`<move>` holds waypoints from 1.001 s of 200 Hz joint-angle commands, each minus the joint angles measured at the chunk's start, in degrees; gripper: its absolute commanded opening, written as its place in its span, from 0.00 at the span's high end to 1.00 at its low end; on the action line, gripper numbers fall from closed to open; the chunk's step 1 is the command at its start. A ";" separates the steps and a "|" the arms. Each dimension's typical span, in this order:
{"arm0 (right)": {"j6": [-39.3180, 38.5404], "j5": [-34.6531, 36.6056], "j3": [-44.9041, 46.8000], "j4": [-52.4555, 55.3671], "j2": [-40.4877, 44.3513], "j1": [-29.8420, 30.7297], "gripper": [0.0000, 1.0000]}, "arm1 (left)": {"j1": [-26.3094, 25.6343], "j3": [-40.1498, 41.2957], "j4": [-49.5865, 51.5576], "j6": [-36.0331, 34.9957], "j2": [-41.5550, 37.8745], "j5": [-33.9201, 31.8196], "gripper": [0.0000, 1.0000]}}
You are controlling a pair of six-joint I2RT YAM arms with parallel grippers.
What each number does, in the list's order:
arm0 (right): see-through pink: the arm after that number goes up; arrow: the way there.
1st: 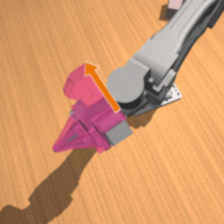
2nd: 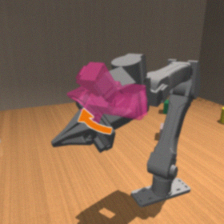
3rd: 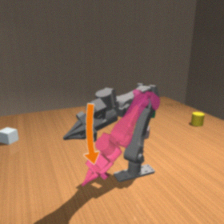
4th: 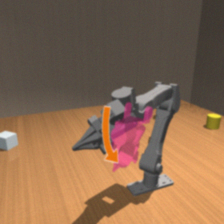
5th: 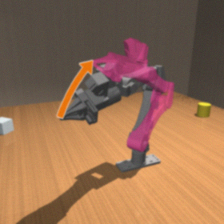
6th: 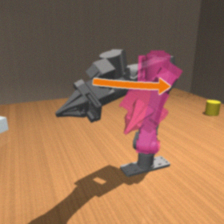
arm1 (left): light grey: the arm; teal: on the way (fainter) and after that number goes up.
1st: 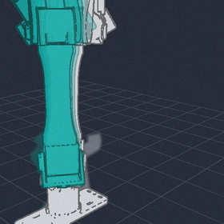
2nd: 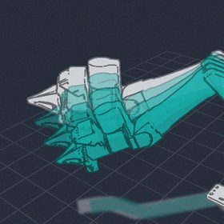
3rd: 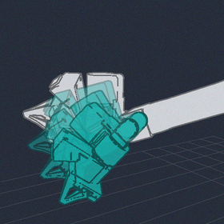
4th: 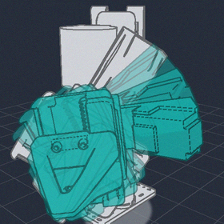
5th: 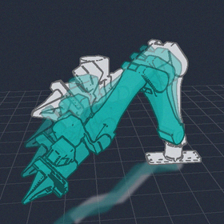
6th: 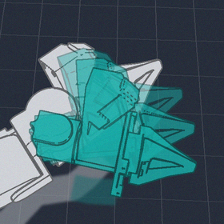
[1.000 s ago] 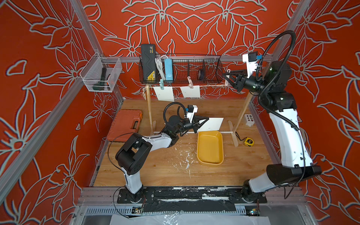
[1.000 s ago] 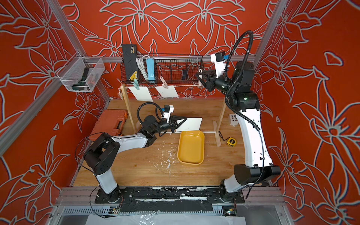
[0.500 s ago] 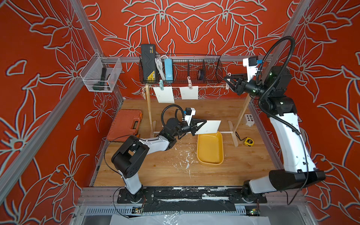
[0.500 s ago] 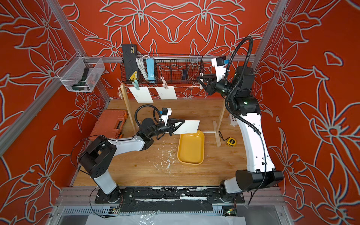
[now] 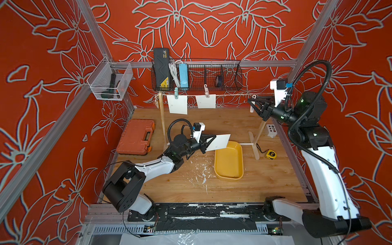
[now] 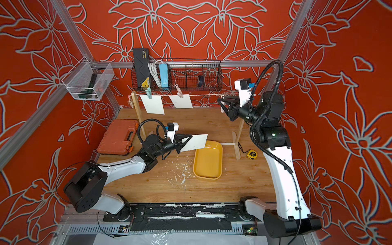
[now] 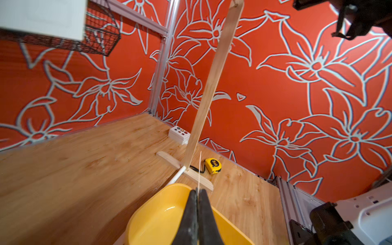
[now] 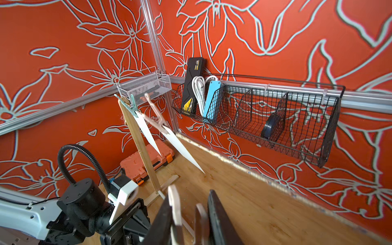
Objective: Remove the postcards from the strings
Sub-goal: Place the postcard at the center of the board.
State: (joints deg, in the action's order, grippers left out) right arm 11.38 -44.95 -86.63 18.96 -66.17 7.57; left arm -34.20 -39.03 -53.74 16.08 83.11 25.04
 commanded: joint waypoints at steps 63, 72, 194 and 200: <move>8.64 2.03 22.60 -6.39 9.36 1.37 0.73 | 0.80 13.11 9.46 4.11 -16.09 -19.22 1.00; 9.41 2.29 25.34 -7.04 9.94 2.12 0.73 | 0.75 13.98 11.09 4.35 -17.76 -21.31 1.00; 11.74 8.80 44.93 -13.56 6.51 12.13 0.74 | 0.80 26.00 12.25 21.43 -20.81 -36.02 1.00; 11.83 8.99 45.19 -13.76 6.01 12.40 0.74 | 0.79 26.16 11.70 22.01 -19.71 -36.06 1.00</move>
State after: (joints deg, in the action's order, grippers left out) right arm 22.85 -37.67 -42.85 8.56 -58.92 18.74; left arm -33.69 -13.47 -38.57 33.41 60.18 -8.99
